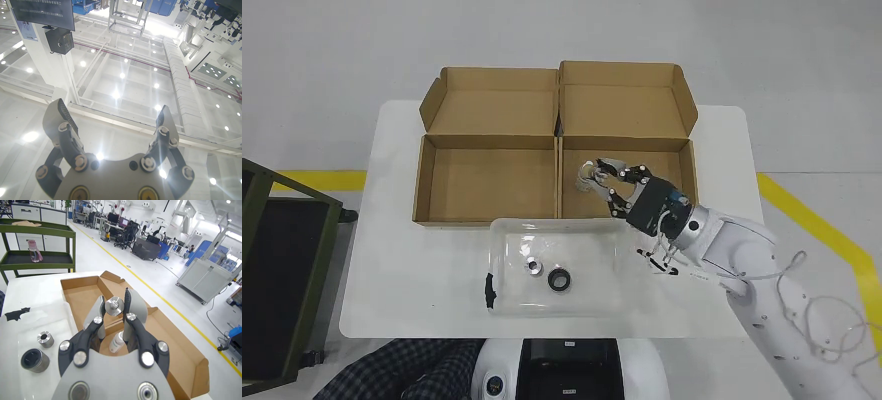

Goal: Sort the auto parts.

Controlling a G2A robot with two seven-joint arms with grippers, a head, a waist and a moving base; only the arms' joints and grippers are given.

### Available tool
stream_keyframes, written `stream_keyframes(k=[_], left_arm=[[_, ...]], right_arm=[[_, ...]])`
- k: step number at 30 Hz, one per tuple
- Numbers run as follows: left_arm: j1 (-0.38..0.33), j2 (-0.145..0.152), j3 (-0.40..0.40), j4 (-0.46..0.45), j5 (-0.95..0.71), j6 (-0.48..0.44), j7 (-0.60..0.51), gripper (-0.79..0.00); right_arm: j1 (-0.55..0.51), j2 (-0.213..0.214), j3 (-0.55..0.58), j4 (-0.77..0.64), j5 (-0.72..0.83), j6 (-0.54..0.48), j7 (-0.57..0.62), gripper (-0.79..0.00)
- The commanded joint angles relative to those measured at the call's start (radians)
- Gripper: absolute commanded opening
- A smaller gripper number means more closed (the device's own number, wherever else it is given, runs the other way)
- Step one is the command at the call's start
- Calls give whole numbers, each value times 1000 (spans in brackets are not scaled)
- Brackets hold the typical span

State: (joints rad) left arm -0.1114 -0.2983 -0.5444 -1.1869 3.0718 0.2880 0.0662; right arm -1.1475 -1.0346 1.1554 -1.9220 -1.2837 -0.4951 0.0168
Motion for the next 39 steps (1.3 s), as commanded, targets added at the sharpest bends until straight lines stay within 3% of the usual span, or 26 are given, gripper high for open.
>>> stream_keyframes(k=[1, 14, 28, 39], left_arm=[[0, 0, 0, 0, 0, 0, 0, 0], [0, 0, 0, 0, 0, 0, 0, 0], [0, 0, 0, 0, 0, 0, 0, 0], [0, 0, 0, 0, 0, 0, 0, 0]], right_arm=[[-4, 0, 6, 16, -4, 2, 28, -785], [41, -3, 39, 184, 38, 1, 201, -785], [218, -45, -92, 433, 127, -40, 340, -785], [285, -71, -157, 515, 109, -17, 369, -785]])
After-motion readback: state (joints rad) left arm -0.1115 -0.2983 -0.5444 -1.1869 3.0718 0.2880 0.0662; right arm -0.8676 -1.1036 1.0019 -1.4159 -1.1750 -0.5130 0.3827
